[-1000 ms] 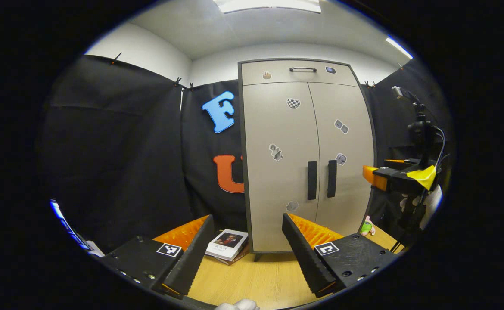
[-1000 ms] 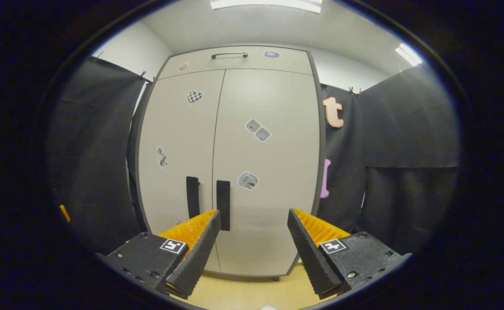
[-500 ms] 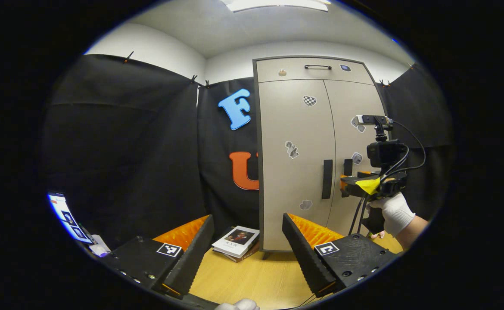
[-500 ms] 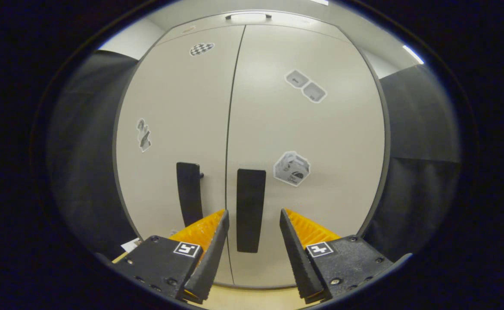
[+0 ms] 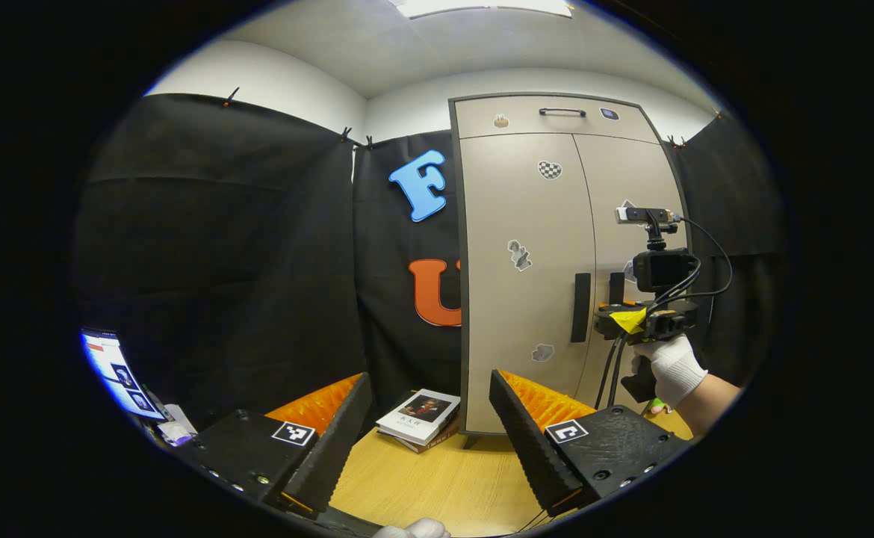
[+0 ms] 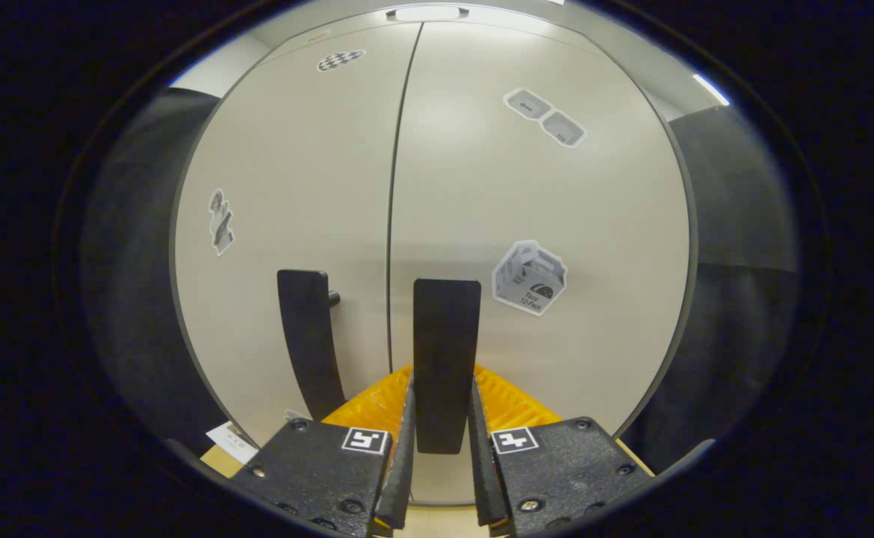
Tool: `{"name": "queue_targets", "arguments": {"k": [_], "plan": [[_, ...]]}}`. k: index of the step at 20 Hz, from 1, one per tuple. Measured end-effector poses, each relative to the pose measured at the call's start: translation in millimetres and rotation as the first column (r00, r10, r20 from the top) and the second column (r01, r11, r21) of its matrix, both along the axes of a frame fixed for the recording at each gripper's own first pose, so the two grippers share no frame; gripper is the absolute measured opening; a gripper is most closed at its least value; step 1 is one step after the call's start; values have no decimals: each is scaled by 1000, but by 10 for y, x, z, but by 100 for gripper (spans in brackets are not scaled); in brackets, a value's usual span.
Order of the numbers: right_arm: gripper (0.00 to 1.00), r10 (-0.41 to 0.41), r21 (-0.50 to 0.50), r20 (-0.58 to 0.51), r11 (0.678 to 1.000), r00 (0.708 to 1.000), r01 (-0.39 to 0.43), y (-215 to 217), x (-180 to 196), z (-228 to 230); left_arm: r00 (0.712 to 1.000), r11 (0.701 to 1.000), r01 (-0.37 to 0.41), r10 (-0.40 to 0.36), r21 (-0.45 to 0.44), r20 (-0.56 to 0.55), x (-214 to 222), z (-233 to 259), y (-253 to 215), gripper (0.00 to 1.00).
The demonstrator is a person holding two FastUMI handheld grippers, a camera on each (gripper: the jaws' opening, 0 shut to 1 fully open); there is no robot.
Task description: Open the right door of the double-door shoe cabinet with the right hand, and open the left door with the left hand.
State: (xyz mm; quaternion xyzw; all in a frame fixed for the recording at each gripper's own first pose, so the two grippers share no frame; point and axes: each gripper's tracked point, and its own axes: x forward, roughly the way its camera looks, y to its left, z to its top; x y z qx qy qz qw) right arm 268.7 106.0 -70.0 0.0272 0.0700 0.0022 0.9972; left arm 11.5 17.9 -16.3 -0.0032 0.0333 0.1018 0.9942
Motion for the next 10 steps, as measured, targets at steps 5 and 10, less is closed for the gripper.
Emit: {"name": "queue_targets", "arguments": {"k": [5,10], "plan": [[30,-16,-6,-10,1000,1000,16,-13,-16,-2,1000,1000,4,-4,-3,3,-4,-22,3,96],[24,22,-10,-17,1000,1000,-22,-40,-260,-21,999,999,41,-40,-26,15,-92,-56,-37,96]]}}
